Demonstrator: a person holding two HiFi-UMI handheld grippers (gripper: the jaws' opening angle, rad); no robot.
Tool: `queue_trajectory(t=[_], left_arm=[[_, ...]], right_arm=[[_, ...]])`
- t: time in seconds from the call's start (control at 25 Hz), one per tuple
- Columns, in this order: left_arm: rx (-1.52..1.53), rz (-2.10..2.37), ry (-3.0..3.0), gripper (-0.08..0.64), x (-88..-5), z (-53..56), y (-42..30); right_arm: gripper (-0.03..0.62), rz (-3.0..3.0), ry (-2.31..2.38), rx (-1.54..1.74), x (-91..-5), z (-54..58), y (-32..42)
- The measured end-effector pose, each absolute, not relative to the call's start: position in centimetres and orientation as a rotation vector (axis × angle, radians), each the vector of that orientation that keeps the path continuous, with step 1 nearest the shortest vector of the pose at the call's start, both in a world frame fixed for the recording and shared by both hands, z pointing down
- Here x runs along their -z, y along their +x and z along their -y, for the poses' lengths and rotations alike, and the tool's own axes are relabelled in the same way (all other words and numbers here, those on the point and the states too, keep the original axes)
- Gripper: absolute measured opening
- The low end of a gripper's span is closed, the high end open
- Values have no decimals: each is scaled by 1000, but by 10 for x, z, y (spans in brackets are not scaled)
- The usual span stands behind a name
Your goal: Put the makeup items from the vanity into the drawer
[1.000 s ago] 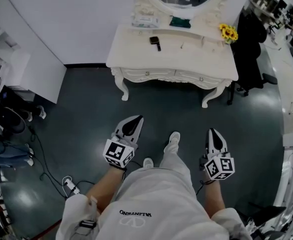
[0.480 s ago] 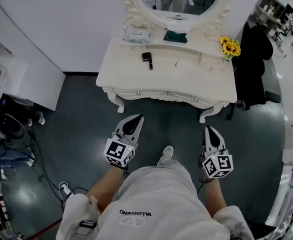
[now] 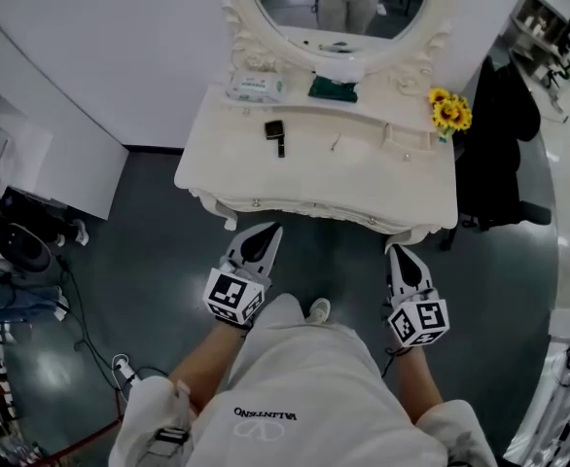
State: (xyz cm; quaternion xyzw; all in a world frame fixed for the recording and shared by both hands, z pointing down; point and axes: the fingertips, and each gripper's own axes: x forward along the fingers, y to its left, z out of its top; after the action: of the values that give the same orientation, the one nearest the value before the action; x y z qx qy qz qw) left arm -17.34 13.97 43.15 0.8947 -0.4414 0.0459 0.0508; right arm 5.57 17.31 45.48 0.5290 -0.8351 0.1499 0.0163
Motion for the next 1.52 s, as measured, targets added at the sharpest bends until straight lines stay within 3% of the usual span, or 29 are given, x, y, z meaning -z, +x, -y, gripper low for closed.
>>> queue_trajectory(t=[0.92,1.28,1.44,1.52], left_arm=[[-252,1040,2689,5,-512,69,-118],[-249,962,2672,337,-525,119,-103],[-306,1001,2669,453,-533,134,-92],[-339,1017,2664,472,-537,139,-88]], right_arm=[[12,2463,1670,-575,-498,24,21],[12,2418,1673,-599,-513,62,17],[12,2402,1657,-608,-522,75,18],[12,2403,1644,-613,-526,82,18]])
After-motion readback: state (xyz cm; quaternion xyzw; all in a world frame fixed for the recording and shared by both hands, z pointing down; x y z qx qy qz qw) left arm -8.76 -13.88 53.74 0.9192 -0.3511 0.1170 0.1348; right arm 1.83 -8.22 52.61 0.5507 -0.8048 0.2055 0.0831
